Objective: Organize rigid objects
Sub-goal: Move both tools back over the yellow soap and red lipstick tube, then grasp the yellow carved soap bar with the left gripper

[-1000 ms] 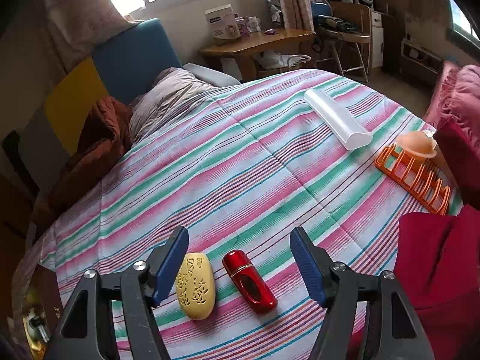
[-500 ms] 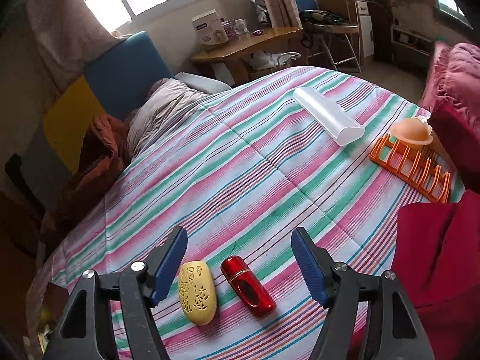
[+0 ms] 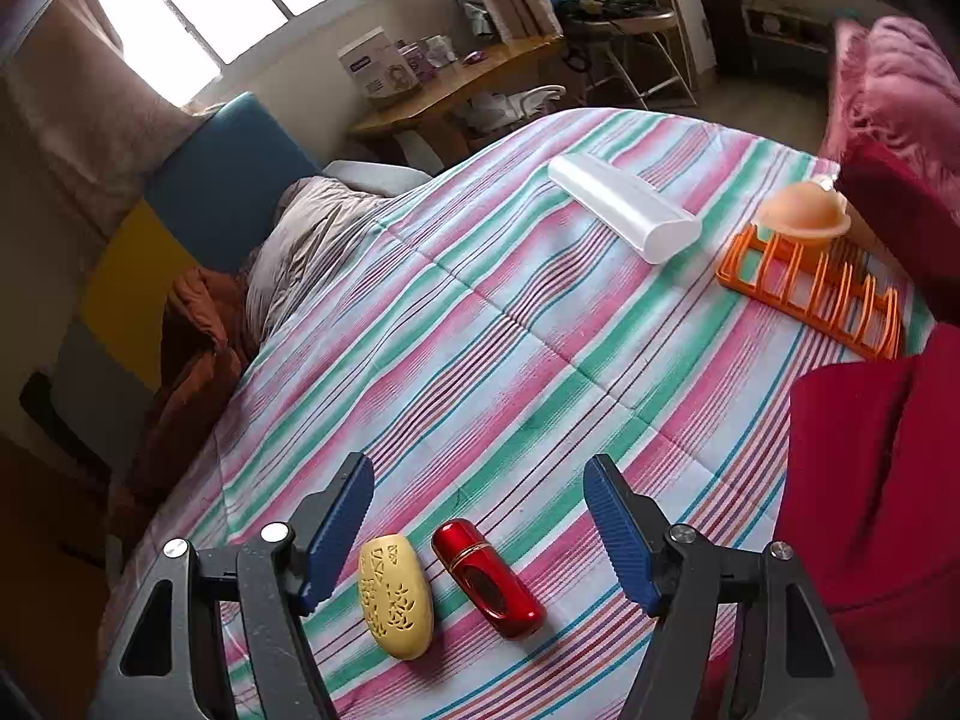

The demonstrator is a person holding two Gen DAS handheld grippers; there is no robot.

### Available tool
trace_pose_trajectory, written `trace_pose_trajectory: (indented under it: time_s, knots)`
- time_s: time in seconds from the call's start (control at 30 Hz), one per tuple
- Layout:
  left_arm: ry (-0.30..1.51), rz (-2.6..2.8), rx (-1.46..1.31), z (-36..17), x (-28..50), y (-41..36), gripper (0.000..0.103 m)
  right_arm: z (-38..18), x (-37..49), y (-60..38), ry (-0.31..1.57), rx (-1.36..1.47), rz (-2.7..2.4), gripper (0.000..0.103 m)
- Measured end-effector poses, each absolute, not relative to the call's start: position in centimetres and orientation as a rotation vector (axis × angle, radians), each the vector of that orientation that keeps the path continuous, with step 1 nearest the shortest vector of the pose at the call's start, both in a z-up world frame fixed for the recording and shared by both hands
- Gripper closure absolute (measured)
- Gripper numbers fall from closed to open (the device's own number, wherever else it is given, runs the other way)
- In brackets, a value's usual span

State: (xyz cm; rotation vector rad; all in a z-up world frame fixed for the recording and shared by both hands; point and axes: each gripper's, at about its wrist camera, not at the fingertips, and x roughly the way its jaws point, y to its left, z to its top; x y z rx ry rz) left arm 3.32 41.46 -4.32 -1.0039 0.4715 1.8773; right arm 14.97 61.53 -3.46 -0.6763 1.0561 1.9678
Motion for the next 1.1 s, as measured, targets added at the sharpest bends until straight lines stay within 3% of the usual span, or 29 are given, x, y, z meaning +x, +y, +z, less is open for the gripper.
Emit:
trace_pose_trajectory:
  time_s: [1.1]
  knots:
    - [0.554,1.8,-1.064,-6.4,4.2,50.5,0.037,-4.2,15.4,61.9,1.154,-0.663,1.94,0.029]
